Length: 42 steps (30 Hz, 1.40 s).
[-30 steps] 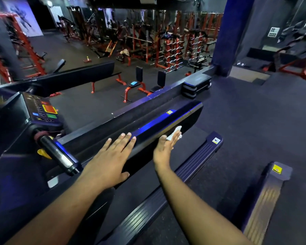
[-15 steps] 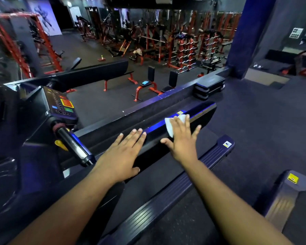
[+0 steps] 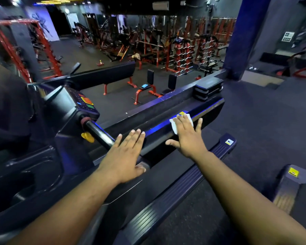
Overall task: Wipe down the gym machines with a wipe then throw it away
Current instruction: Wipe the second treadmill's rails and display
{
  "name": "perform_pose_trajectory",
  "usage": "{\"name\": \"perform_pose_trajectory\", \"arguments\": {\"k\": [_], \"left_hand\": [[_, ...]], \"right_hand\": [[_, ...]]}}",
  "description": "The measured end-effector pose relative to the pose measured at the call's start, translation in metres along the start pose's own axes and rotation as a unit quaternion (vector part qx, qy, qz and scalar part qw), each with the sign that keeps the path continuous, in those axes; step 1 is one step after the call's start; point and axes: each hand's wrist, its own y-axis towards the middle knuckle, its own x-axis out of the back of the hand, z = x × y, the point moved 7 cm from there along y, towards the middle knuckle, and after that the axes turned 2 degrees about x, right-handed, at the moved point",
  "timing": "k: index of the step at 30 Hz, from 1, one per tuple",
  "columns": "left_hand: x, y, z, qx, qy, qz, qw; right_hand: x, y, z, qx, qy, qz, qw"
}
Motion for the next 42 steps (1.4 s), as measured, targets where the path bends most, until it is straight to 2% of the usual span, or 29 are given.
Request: {"name": "perform_pose_trajectory", "arguments": {"k": [2, 6, 8, 10, 13, 15, 19, 22, 24, 27, 28, 30, 32, 34, 36, 40, 42], "left_hand": [[0.0, -0.012, 0.006, 0.0, 0.003, -0.001, 1.0], [-0.003, -0.034, 0.021, 0.004, 0.011, 0.005, 1.0], [-0.004, -0.039, 0.025, 0.004, 0.011, 0.01, 1.0], [-0.003, -0.044, 0.027, 0.001, 0.011, 0.005, 1.0], [-0.002, -0.047, 0.028, 0.006, 0.005, 0.0, 1.0], [-0.001, -0.048, 0.029, 0.01, 0.006, -0.002, 1.0], [-0.001, -0.047, 0.029, 0.013, 0.004, -0.003, 1.0], [-0.001, -0.048, 0.028, 0.013, 0.002, -0.002, 1.0], [0.0, -0.047, 0.027, 0.012, 0.006, -0.007, 1.0], [-0.001, -0.047, 0.026, 0.01, 0.01, -0.012, 1.0], [-0.002, -0.047, 0.026, 0.008, 0.012, -0.013, 1.0], [-0.002, -0.045, 0.026, 0.006, 0.01, -0.018, 1.0], [-0.003, -0.044, 0.027, 0.006, 0.008, -0.016, 1.0], [-0.005, -0.044, 0.027, 0.009, 0.017, -0.011, 1.0], [-0.004, -0.044, 0.028, 0.008, 0.024, -0.011, 1.0], [-0.004, -0.043, 0.028, 0.011, 0.028, -0.012, 0.999], [-0.005, -0.042, 0.029, 0.014, 0.026, -0.008, 1.0]], "right_hand": [[-0.006, -0.007, 0.034, 0.016, 0.011, 0.019, 1.0], [-0.025, -0.055, 0.121, 0.149, 0.045, 0.024, 0.987], [-0.027, -0.063, 0.131, 0.196, 0.019, 0.036, 0.98], [-0.017, -0.054, 0.114, 0.191, -0.003, 0.014, 0.981], [-0.002, -0.028, 0.073, 0.079, 0.014, 0.005, 0.997], [-0.005, -0.024, 0.081, 0.055, 0.011, 0.012, 0.998], [-0.024, -0.058, 0.144, 0.139, 0.08, 0.006, 0.987], [-0.043, -0.078, 0.141, 0.165, 0.061, -0.028, 0.984], [-0.054, -0.077, 0.11, 0.1, 0.059, -0.063, 0.991], [-0.063, -0.071, 0.084, -0.072, 0.186, -0.075, 0.977], [-0.065, -0.071, 0.092, -0.088, 0.225, -0.074, 0.968], [-0.071, -0.078, 0.124, -0.065, 0.276, -0.07, 0.956], [-0.083, -0.094, 0.152, -0.029, 0.291, -0.068, 0.954], [-0.095, -0.105, 0.154, -0.028, 0.308, -0.072, 0.948], [-0.102, -0.101, 0.134, -0.075, 0.341, -0.096, 0.932], [-0.097, -0.074, 0.097, -0.226, 0.437, -0.146, 0.859], [-0.091, -0.072, 0.106, -0.225, 0.434, -0.143, 0.861]]}}
